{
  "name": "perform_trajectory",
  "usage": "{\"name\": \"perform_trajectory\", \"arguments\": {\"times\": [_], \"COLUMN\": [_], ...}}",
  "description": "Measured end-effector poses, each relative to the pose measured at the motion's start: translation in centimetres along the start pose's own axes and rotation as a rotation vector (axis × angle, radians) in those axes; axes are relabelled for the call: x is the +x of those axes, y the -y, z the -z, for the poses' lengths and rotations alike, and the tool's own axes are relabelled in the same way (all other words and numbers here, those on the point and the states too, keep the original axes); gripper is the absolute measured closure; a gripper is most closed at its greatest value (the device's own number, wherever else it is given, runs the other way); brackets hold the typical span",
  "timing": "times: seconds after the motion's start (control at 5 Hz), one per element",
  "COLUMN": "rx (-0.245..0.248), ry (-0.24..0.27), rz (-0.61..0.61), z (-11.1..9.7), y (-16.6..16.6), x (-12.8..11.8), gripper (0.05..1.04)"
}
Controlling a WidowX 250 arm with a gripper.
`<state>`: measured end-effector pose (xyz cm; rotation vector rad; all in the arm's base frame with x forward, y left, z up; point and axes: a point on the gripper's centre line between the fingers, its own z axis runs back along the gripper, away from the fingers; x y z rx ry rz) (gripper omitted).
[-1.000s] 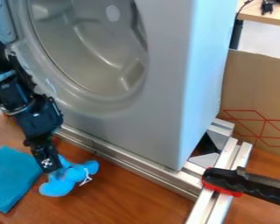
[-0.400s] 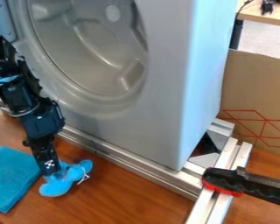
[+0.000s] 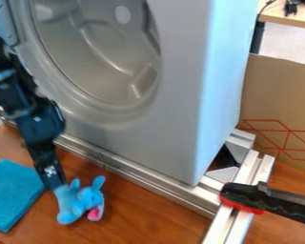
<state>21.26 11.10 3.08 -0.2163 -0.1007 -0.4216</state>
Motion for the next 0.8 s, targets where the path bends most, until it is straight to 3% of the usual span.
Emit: {"name": "perform_trajectory", "arguments": {"times": [0.2,0.4,0.6,0.8], "rx": [0.056,0.154,0.231,0.239], "ry": [0.072,0.030,-0.056,-0.084], "rz": [-0.004,-0.031,-0.127,-0.137], "z": [-4.4,-8.1,-10.0,-9.5], "y": [0.6,1.8,2.5,3.1], "x": [-0.6,-2.1,-3.9,-4.0], "gripper": [0.079,0.083,0.083,0.083]}}
